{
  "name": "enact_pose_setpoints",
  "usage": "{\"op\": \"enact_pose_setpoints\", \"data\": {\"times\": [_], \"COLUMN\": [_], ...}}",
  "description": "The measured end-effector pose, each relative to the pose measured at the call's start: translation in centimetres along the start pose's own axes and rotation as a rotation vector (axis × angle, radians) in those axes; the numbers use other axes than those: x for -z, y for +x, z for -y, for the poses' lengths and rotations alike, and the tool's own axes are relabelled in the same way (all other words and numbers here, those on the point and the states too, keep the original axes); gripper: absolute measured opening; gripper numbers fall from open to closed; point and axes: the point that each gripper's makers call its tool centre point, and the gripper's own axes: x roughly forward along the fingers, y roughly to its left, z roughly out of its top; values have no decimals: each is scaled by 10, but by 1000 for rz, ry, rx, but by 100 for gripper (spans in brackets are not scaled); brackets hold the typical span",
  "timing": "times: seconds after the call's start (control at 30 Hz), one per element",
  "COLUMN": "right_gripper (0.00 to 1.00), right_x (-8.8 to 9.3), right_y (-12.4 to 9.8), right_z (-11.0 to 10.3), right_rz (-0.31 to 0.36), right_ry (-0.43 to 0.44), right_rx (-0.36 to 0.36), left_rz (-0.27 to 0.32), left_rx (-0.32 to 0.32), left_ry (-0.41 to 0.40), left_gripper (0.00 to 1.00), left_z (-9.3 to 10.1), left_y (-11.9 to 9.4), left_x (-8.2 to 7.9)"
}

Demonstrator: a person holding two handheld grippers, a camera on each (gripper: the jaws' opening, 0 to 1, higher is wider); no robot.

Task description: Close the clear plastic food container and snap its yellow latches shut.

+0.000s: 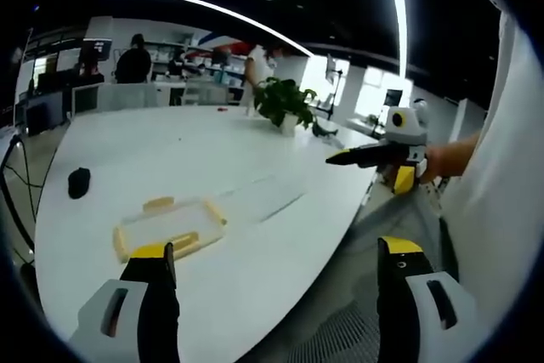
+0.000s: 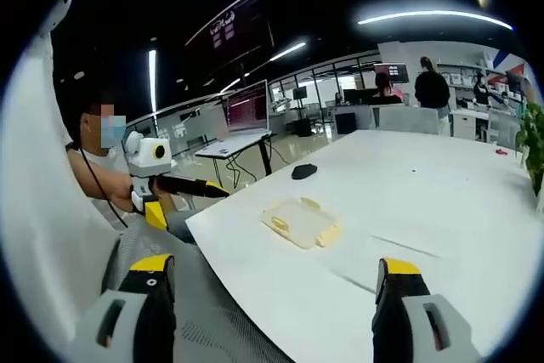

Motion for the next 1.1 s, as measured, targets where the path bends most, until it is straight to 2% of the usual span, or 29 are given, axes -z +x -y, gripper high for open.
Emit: {"op": "enact_pose_setpoints", "data": {"times": [0.2, 0.43, 0.73, 0.8, 1.0, 1.1], "right_gripper": [99, 99, 97, 98, 97, 96], "right_x": [-2, -6, -14, -15, -23, -25], "right_y": [-2, -2, 5, 9, 18, 24], "right_z": [5, 1, 0, 3, 0, -2], "right_rz": [5, -11, -29, -52, -65, -79], "right_ry": [-2, -46, -110, -122, -158, -190], "right_rx": [25, 22, 13, 19, -6, -23], "left_rz": [0, -4, -50, -58, -63, -84], "left_rx": [15, 17, 18, 20, 31, 38], "left_ry": [-2, 7, 77, 82, 123, 159], "left_gripper": [99, 99, 99, 99, 99, 99], "left_z": [3, 0, -12, -14, -19, -23], "left_y": [-1, -3, -9, -9, -9, -9], "left_x": [-2, -4, -4, -5, -12, -13]}}
